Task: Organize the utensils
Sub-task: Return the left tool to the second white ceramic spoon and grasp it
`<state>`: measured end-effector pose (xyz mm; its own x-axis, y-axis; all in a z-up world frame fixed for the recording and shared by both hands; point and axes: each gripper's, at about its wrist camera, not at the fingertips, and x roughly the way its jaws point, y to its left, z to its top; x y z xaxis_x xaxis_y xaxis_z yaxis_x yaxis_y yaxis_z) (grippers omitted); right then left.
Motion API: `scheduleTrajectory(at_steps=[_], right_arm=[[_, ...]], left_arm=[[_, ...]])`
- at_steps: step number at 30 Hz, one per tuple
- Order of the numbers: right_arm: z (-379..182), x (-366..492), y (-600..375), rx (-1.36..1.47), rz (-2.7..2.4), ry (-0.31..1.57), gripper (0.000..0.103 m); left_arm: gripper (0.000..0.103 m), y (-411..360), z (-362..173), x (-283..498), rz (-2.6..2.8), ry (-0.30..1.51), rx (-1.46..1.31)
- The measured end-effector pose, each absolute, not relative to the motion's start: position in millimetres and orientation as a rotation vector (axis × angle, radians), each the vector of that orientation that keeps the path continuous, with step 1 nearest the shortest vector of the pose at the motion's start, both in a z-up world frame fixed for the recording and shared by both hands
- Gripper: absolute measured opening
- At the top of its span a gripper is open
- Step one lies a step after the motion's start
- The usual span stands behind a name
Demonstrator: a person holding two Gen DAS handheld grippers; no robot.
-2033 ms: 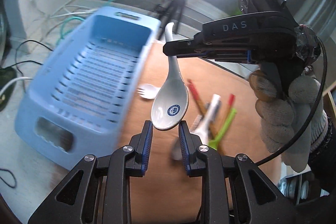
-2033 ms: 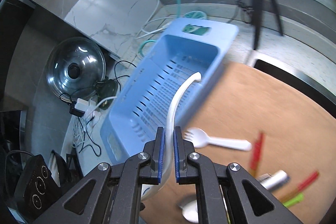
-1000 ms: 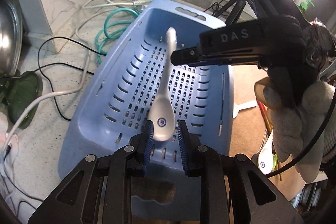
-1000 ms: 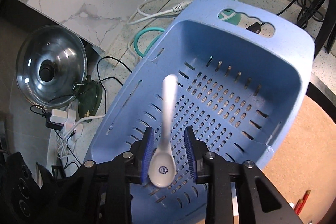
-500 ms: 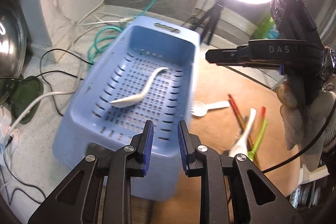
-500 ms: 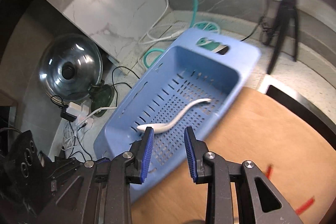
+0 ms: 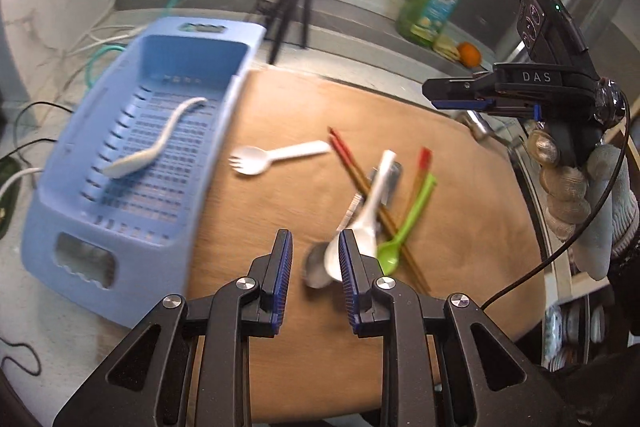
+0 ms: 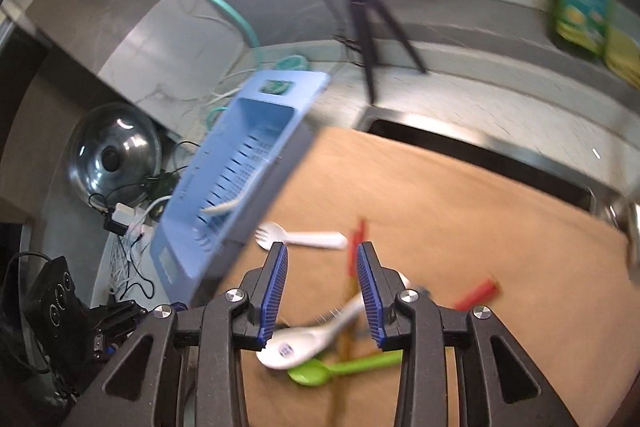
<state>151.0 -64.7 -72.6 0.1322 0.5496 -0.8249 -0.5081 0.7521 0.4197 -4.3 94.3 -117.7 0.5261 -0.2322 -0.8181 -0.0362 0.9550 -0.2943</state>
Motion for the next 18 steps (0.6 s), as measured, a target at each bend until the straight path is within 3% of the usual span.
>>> scheduleTrajectory(at_steps=[7,18], right_arm=[[-101,143,-103,0.131,0.751,1.3,0.033],[-146,141,-80,0.19,0.793,1.411,0.033]], left_arm=[[0.022,65,-142,-6,-0.181,1.082,-0.288],[0.022,55,-163,-4,-0.156,1.141,-0.262]])
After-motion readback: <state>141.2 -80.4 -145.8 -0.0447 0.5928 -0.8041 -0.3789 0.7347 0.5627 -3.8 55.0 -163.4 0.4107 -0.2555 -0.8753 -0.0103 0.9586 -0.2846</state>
